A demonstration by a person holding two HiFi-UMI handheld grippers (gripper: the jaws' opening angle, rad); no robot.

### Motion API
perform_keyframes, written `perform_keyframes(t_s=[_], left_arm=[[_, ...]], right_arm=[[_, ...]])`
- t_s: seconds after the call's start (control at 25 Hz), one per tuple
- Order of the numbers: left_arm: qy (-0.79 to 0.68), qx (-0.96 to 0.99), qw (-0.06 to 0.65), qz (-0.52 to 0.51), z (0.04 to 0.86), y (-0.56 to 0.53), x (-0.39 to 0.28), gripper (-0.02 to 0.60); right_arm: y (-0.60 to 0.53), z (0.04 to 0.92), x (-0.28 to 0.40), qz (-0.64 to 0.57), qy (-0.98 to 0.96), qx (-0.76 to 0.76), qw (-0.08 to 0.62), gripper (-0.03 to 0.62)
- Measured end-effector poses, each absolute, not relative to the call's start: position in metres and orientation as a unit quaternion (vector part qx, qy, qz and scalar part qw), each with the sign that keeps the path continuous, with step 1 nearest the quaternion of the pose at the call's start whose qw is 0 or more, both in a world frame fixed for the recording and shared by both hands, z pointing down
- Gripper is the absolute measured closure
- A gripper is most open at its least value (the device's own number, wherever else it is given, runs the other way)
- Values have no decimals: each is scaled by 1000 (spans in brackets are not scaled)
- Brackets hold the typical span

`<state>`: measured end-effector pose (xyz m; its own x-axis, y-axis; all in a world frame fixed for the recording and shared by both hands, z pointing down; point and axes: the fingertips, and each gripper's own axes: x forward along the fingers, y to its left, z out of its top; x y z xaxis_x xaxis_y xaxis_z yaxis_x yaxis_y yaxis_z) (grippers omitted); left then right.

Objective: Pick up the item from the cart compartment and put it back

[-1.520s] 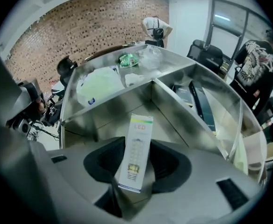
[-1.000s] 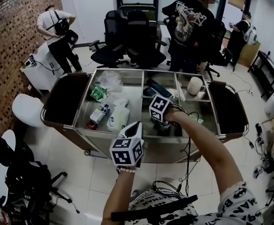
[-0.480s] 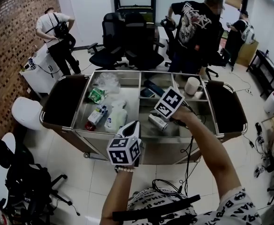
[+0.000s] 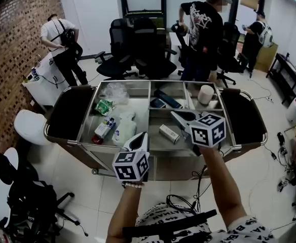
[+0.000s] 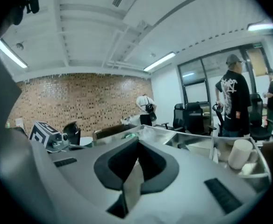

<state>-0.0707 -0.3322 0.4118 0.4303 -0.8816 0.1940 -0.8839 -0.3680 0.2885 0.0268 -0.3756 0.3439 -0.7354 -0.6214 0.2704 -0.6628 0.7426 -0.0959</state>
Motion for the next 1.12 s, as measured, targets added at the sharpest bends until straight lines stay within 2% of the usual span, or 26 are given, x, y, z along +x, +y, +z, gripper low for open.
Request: perform_keyframes(t_s=[0.16,0.28,0.88,1.12], left_arm=[[-542,823,170,-3,412,-329,-74,581],[-545,821,169,-3,415,-325,-74,581],[-550,818,169,-4,442,-288,-70,581],[-554,810,193,7,478,-261,-64,581]], right_arm=[[-354,336,42,107,-923,369,30,591],[-338,343,43,127,-921,368,-1,591],[-292,402,59,140,-907,396,9,591],[-269,431,68,148,-902,404,14,592]])
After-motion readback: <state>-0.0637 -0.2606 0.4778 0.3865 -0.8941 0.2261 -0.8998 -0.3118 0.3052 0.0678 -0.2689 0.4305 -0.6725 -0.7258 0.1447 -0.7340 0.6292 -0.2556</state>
